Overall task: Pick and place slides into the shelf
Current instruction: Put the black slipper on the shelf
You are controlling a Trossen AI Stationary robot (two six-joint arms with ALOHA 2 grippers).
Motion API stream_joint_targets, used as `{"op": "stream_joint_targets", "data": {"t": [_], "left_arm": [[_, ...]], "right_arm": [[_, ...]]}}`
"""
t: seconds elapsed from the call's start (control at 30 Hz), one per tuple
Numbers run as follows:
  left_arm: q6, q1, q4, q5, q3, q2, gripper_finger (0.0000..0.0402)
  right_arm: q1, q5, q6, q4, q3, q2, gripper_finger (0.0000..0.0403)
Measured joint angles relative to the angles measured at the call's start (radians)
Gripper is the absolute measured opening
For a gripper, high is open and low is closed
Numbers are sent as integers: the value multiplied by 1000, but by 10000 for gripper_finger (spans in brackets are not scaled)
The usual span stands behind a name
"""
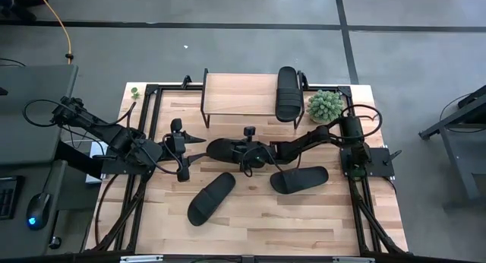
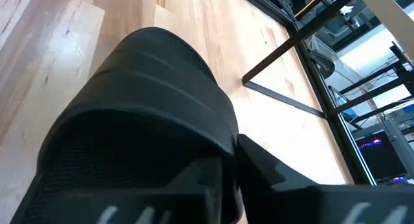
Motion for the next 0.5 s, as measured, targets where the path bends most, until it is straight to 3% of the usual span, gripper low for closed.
{"op": "stream_joint_targets", "data": {"t": [0.5], "left_arm": [[0, 0, 0, 0, 0, 0, 184]], "right_arm": [[1, 33, 4, -5, 0, 0, 2]]}}
